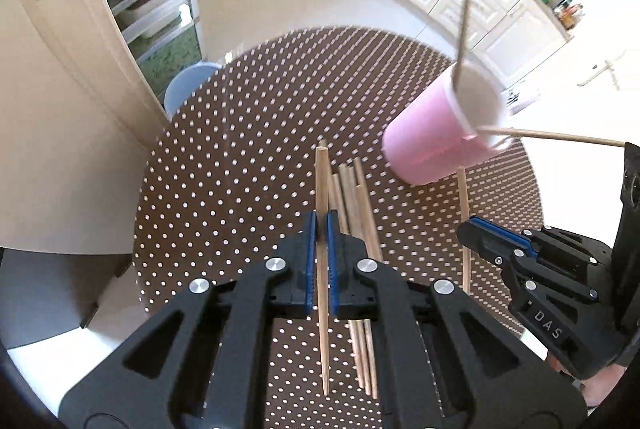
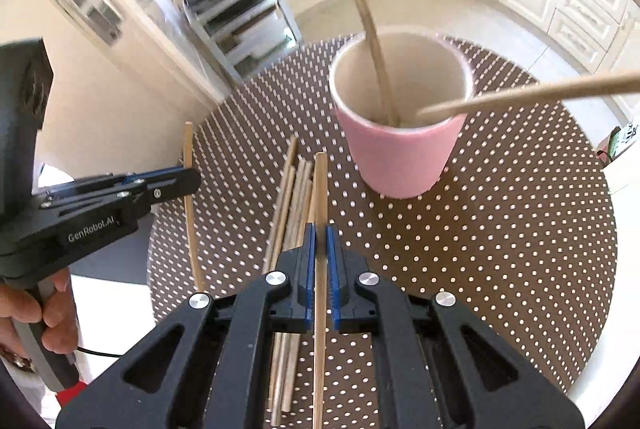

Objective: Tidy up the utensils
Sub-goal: 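Lift the chopsticks upright with both tools and bring them above the cup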

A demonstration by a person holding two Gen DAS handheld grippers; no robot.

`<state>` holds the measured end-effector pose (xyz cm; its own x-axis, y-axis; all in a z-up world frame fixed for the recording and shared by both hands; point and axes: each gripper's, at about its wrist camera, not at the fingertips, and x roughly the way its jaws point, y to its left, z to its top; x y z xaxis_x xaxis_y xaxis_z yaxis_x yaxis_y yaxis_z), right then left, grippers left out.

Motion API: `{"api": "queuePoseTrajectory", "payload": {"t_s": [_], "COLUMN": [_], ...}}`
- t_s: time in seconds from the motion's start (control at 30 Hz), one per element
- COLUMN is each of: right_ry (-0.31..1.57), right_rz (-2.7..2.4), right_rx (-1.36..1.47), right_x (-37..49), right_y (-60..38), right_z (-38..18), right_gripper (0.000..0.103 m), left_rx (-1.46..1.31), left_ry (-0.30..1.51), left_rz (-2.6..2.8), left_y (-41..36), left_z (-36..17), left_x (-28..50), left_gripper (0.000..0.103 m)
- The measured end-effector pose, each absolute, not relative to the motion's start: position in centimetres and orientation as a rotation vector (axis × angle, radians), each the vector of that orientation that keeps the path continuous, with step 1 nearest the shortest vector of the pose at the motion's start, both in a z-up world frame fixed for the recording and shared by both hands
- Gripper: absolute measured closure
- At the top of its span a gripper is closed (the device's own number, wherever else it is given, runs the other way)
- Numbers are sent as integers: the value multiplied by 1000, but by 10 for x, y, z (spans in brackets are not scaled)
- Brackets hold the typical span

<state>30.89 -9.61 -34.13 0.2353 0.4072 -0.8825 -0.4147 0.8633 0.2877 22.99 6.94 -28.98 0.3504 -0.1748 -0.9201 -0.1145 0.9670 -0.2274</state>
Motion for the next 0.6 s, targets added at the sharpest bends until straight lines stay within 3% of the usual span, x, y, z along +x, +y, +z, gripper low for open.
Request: {"api": "queuePoseTrajectory", "payload": {"t_s": [0.6], "right_ry": [941], "right_rz": [536], "right_rx": [98], "right_x": [270], "right_y": [-108], "right_z": [-254], "right_gripper": [98], "left_rx": [-241], "left_ry": [1033], "left_rz": [-154], "left_y": [57], "left_z": [-204], "left_x": [200], "left_gripper": [98]}}
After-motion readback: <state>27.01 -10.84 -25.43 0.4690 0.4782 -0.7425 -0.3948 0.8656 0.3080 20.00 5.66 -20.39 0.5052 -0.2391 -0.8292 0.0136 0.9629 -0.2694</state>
